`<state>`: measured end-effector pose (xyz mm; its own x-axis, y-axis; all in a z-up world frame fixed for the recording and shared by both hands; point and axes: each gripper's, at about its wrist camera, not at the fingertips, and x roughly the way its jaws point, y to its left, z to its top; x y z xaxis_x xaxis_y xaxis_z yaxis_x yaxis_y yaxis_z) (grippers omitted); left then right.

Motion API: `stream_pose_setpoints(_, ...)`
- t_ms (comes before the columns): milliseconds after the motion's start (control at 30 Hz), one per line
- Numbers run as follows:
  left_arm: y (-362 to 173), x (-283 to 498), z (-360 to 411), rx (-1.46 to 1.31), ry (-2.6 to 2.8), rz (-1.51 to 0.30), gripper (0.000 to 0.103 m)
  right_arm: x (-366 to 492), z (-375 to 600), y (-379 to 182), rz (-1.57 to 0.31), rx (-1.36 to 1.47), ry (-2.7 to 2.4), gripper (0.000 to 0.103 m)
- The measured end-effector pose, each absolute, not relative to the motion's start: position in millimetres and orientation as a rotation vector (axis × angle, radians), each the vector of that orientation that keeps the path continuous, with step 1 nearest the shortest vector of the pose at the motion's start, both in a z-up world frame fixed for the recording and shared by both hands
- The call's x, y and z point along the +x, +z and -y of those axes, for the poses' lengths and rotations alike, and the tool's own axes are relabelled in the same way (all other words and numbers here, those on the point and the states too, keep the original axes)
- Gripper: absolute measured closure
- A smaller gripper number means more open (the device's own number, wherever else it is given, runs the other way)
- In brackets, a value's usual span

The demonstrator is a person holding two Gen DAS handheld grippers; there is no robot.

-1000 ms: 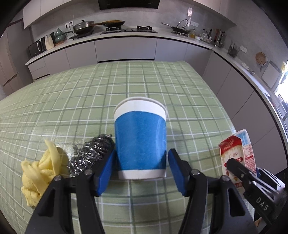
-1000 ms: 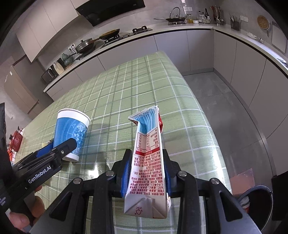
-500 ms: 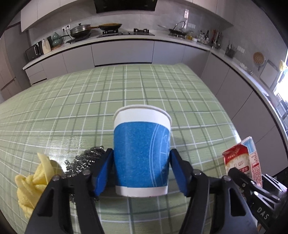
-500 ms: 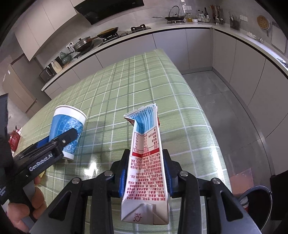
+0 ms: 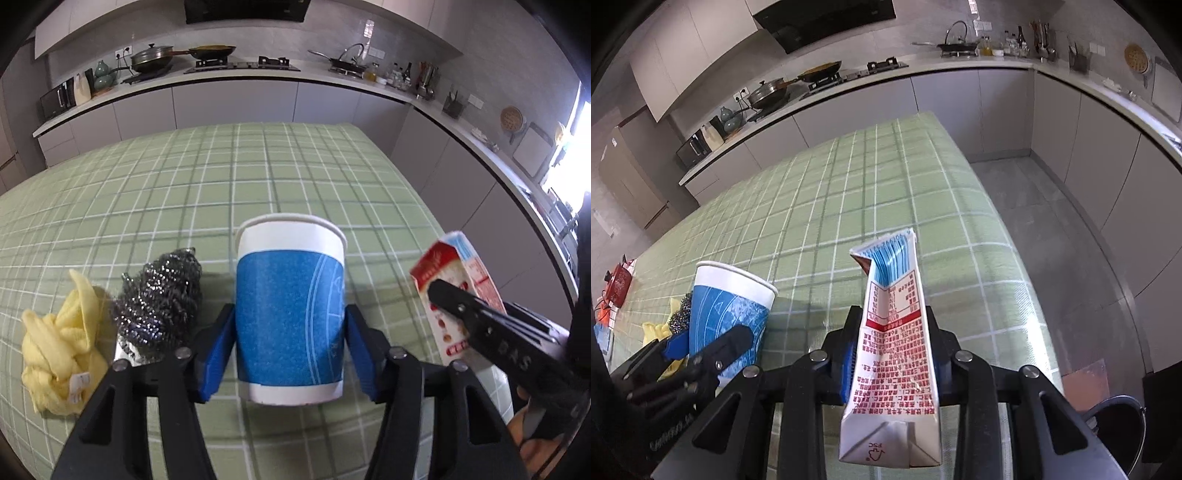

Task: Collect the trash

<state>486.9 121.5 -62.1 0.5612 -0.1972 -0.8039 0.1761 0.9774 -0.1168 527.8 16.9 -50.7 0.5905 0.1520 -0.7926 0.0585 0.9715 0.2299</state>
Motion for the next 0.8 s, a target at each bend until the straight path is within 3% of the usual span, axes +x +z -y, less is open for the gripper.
stream_pose_setpoints(233,-63.7,496.6,-114.8,0.011,-0.199,-0.964,0.034,528.8,-12.6,-56.7,-0.966,0.268,0.059,0.07)
stream_pose_setpoints(467,-63.0,491.3,-121.7,-0.037,-0.222,-0.943,0.047,525.6,-14.2,-57.1,-0.967,0.275,0.07,0.07)
stream_pose_setpoints(800,-45.1,465.1,-133.0,-0.05,-0.251,-0.884,0.049,508.4,-15.9,-42.1,-0.923,0.288,0.097,0.071)
